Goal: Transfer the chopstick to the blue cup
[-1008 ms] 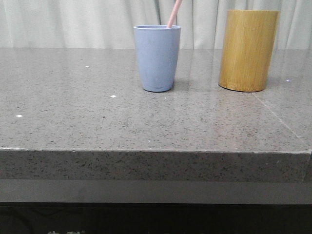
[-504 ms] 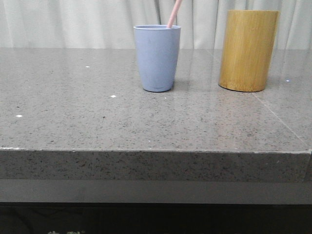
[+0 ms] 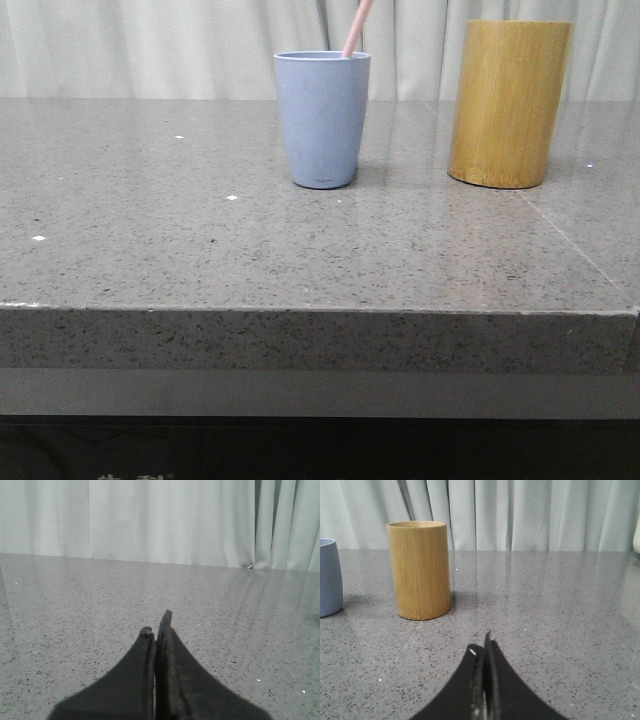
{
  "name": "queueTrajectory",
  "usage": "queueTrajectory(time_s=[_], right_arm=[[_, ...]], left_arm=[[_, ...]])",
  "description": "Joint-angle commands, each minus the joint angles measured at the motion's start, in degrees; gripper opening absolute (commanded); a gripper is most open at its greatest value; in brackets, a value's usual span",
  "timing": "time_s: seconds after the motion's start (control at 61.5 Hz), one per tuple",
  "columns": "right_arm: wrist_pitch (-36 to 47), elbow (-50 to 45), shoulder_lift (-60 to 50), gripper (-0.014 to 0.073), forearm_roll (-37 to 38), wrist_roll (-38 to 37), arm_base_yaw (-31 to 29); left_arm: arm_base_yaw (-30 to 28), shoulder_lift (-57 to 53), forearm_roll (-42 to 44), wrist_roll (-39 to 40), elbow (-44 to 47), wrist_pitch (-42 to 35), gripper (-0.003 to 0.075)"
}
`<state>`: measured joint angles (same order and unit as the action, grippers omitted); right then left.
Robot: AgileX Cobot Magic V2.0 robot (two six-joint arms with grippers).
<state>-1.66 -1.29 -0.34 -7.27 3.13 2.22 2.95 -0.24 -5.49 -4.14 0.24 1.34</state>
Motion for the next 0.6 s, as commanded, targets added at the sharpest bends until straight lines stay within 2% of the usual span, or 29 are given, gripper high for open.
queueTrajectory(time_s=[0.0,0.585], right_arm=[[5.89,-0.01,-1.63,-0.0066,-0.51,0.03,-0.29],[5.55,-0.01,-1.52,-0.0066,-0.51,0.03,-2.26]], left_arm=[[0.28,-1.31,-0.58,0.23,0.71,-4.71,-0.0019],[0.28,-1.31,-0.58,0.23,0.71,-4.71,-0.0019]])
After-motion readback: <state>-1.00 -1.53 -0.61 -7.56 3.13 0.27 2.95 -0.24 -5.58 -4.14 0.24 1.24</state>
